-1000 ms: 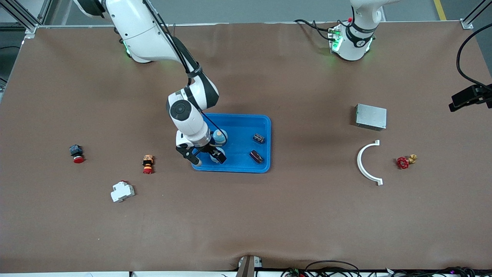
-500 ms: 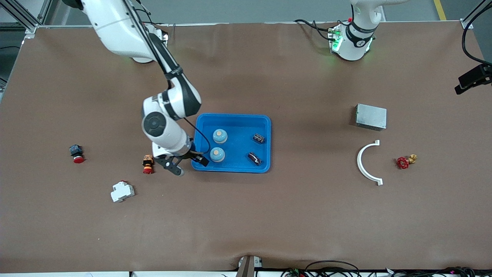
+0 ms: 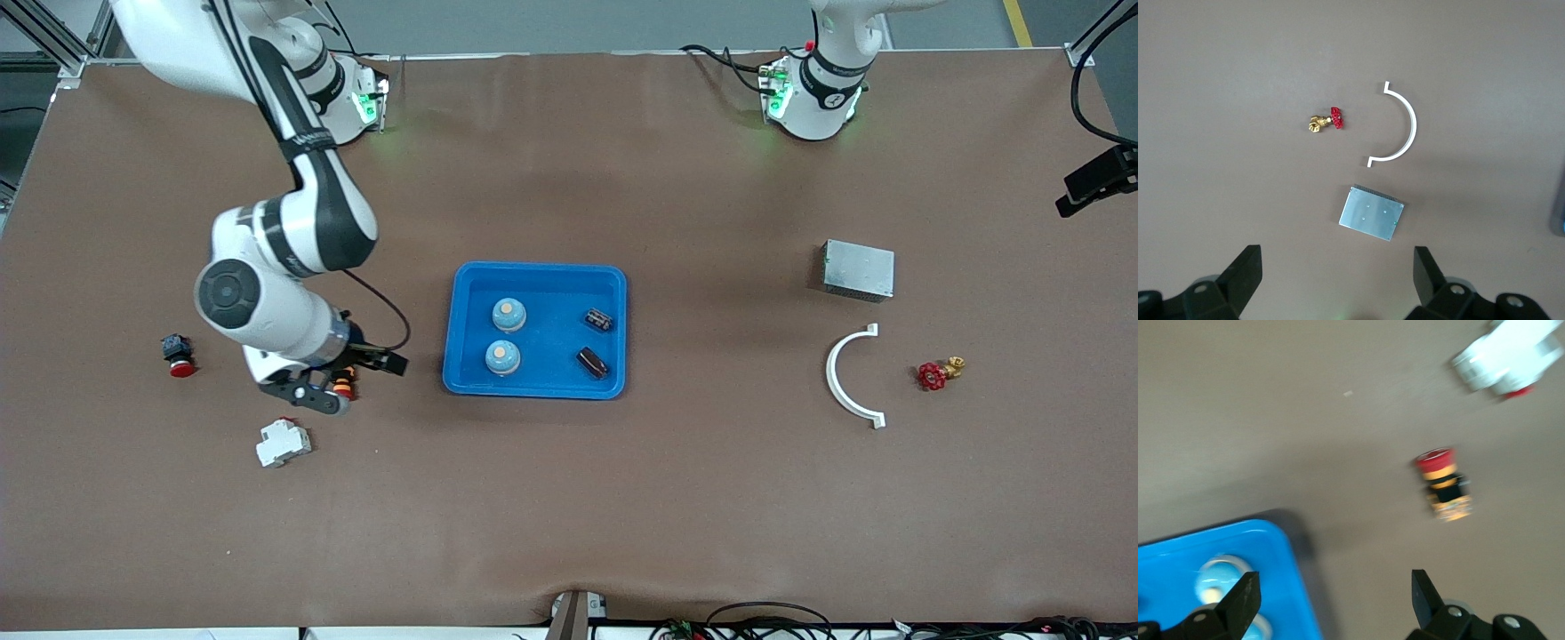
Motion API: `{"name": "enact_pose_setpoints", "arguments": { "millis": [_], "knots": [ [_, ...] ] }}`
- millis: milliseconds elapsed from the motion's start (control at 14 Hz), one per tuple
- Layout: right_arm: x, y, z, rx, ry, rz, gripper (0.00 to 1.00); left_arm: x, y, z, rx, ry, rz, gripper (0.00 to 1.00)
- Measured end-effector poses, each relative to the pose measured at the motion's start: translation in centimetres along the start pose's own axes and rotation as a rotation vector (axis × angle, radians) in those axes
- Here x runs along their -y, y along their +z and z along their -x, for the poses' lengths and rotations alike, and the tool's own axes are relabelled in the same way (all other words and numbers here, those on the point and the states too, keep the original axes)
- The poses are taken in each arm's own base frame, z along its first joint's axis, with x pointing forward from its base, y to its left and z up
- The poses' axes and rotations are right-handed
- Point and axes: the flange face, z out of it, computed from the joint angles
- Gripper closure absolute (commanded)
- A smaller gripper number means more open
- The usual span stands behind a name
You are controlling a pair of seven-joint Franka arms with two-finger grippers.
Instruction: Place electrolytic capacitor and blue bell in tray
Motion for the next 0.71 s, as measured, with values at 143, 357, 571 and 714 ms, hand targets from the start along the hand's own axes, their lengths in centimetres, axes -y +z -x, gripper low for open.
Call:
{"name": "enact_pose_setpoints", "arguments": {
  "millis": [143,357,571,714],
  "knots": [
    [-1.5,-2.2,0.0,-0.018,-0.035,0.067,0.0,0.0,0.1,0.0,0.003,0.0,0.0,0.0],
    [-2.7,-6.8,1.0,-0.045,-0.051,0.093,0.0,0.0,0.2,0.0,0.003,0.0,0.0,0.0],
    [-5.5,-12.0,1.6,-0.047,-0.104,0.087,0.0,0.0,0.1,0.0,0.002,0.001,0.0,0.0],
    [-8.7,-14.7,0.9,-0.039,-0.145,0.085,0.0,0.0,0.1,0.0,0.0,0.001,0.0,0.0]
  ]
}}
